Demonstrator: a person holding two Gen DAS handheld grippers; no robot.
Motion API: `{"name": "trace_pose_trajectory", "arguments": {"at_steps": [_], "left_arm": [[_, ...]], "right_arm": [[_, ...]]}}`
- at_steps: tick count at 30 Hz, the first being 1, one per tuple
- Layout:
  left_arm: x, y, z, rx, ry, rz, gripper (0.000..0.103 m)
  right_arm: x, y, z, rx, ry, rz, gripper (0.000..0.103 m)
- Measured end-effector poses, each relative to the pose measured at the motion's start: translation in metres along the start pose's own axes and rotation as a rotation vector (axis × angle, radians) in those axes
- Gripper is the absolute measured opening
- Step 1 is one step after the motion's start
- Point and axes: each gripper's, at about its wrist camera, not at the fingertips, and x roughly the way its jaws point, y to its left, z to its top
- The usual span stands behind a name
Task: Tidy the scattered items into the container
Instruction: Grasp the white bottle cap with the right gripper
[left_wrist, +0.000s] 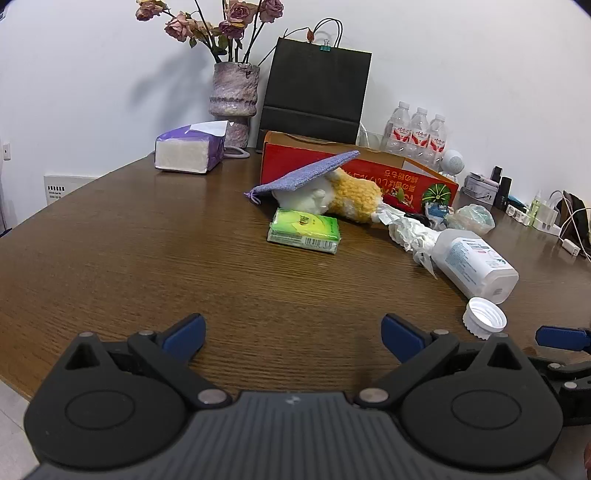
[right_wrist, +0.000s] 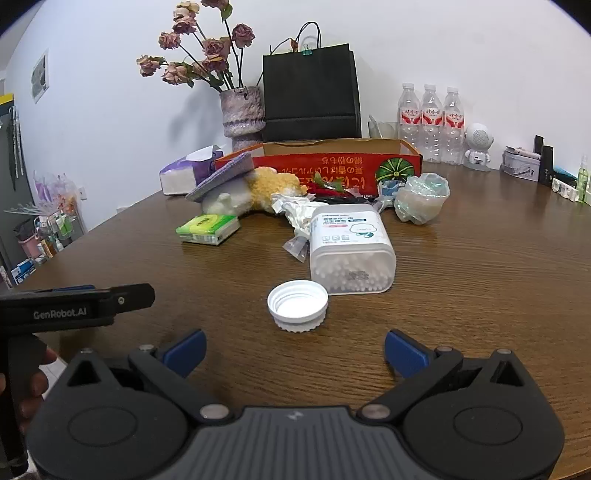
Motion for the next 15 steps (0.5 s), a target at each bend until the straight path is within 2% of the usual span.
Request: {"name": "trace_pose_trajectory", "arguments": {"at_steps": [15], "left_arm": [[0.0038,0.0003,0.0001,0.011,-0.007,0.002,0.103]], "right_arm": [[0.0060,-0.0009,0.0010,0.001,0.010,-0.005,0.103]]}}
